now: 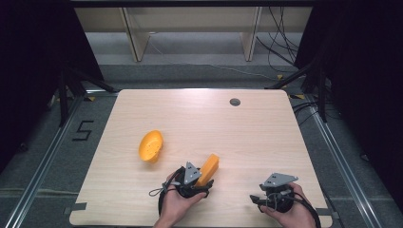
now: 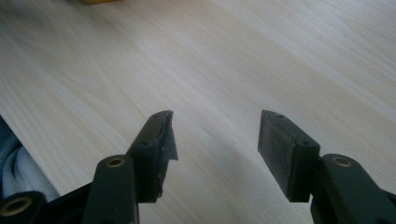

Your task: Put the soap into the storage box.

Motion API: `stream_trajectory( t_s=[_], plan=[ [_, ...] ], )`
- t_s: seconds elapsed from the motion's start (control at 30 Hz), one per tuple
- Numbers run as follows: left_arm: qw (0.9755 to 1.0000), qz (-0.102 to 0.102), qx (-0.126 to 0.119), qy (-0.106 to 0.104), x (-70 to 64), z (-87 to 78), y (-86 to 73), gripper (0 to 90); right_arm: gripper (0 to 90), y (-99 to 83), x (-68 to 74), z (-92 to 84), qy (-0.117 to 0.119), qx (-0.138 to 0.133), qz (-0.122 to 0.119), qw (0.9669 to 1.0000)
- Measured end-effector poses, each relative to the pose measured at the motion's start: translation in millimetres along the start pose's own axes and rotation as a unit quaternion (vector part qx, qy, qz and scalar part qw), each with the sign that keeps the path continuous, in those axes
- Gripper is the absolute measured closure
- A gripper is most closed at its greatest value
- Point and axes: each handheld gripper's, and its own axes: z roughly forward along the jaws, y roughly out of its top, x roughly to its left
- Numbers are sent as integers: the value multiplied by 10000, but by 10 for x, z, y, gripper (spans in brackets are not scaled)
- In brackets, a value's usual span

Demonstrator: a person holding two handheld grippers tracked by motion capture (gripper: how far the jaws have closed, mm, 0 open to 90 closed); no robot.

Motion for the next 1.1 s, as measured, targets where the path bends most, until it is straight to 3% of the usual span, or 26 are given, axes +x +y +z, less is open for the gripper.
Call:
stream_trajectory(
  t_s=[0.13, 0.23, 0.27, 0.33, 0.47, 0.5, 0.63, 0.73, 0.97, 1.1],
  plan=[
    [9997, 32, 163, 154, 3, 37, -20, 447, 455, 1, -13, 11, 49, -34, -88, 9999],
    [9997, -4, 183, 150, 8, 49, -24, 519, 455, -2, -6, 16, 48, -25, -68, 10000],
    [9995, -23, 100, 294, 5, 43, -24, 552, 455, -2, -6, 17, 51, -27, -75, 10000],
    [9994, -39, 132, 320, 3, 37, -23, 596, 455, 4, -4, 8, 28, -21, -66, 10000],
    [9993, -32, 153, 340, 0, 22, -20, 603, 455, 4, -4, 8, 24, -21, -49, 10000],
    [9993, -116, 111, 348, -22, 13, -32, 604, 455, 2, 5, 7, 77, 37, 38, 10000],
    [9995, -140, 53, 292, -25, -17, -47, 605, 455, -4, -11, 21, 64, -39, -101, 9999],
    [9994, -184, -55, 290, -34, -58, -47, 605, 455, 1, 4, 8, 84, 32, 35, 10000],
    [9979, -282, -351, 471, -8, -195, -4, 605, 455, 3, -4, 8, 26, -26, -54, 10000],
    [9959, -462, -465, 622, 22, -292, 23, 605, 455, -3, -5, 17, 52, -22, -74, 10000]
  ],
)
